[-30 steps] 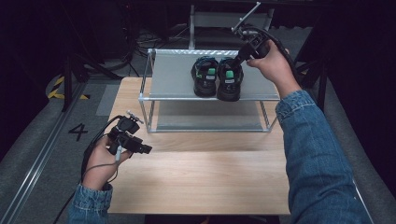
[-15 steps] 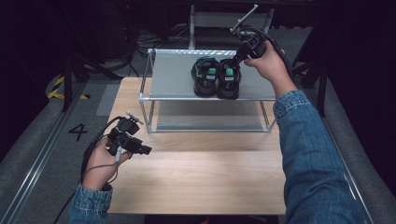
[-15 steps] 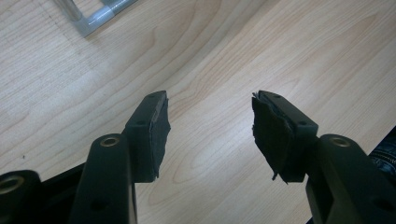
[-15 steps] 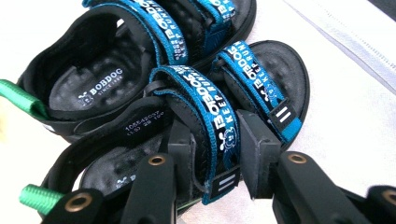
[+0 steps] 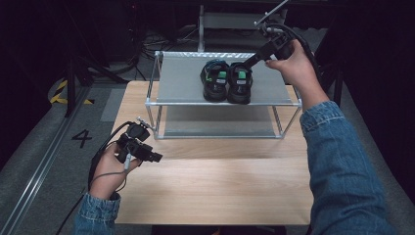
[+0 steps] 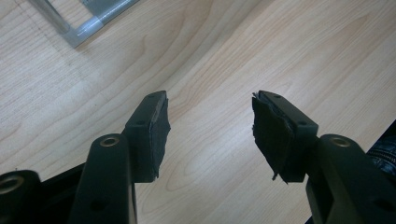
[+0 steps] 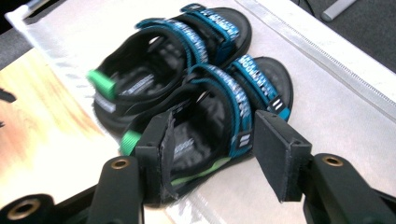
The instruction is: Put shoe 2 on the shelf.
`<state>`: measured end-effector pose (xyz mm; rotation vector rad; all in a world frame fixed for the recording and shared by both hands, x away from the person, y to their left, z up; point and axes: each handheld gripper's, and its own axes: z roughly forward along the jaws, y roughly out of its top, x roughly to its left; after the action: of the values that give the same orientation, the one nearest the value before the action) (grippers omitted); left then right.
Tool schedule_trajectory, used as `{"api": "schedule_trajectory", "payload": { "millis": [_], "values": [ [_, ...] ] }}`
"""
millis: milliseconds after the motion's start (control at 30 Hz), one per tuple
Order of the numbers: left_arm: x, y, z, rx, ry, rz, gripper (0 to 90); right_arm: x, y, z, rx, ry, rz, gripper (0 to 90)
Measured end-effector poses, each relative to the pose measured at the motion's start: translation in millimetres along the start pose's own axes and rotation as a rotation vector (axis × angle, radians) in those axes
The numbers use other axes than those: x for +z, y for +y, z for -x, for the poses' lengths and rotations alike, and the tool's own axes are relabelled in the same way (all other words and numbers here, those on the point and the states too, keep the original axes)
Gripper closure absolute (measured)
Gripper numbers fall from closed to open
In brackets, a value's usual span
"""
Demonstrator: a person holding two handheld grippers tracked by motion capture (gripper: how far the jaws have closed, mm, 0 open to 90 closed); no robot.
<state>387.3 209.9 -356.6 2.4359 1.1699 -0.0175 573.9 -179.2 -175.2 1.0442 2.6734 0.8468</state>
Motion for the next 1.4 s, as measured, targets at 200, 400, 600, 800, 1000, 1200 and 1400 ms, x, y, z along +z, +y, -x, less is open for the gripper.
{"api": "schedule_trajectory", "payload": {
  "millis": [200, 400, 600, 800, 1000, 1200, 1400],
  "values": [
    [-4.4, -7.4, 3.1, -0.002, 0.009, 0.002, 45.7, -22.7, -23.2, -17.0, -0.024, 0.007, 0.024, 47.9],
    [-9.4, -10.9, 4.6, -0.006, 0.016, 0.012, 45.6, -36.1, -43.6, -28.6, -0.048, 0.005, 0.037, 47.5],
    [-10.7, -9.2, 5.1, 0.000, 0.013, 0.014, 45.3, -54.7, -73.3, -37.2, -0.044, -0.002, 0.058, 46.3],
    [-12.1, -9.2, 2.3, -0.009, 0.019, 0.016, 45.2, -68.8, -102.0, -41.4, -0.041, -0.007, 0.080, 44.9],
    [-15.3, -11.4, 1.3, -0.017, 0.025, 0.022, 44.7, -75.8, -127.1, -41.7, -0.027, -0.014, 0.065, 44.4],
    [-18.9, -17.1, -1.3, -0.024, 0.029, 0.026, 43.6, -75.0, -157.7, -38.8, -0.008, -0.017, 0.060, 41.5],
    [-23.0, -24.9, -0.7, -0.038, 0.035, 0.033, 43.7, -64.4, -185.5, -38.6, -0.016, -0.050, 0.021, 45.2]
  ]
}}
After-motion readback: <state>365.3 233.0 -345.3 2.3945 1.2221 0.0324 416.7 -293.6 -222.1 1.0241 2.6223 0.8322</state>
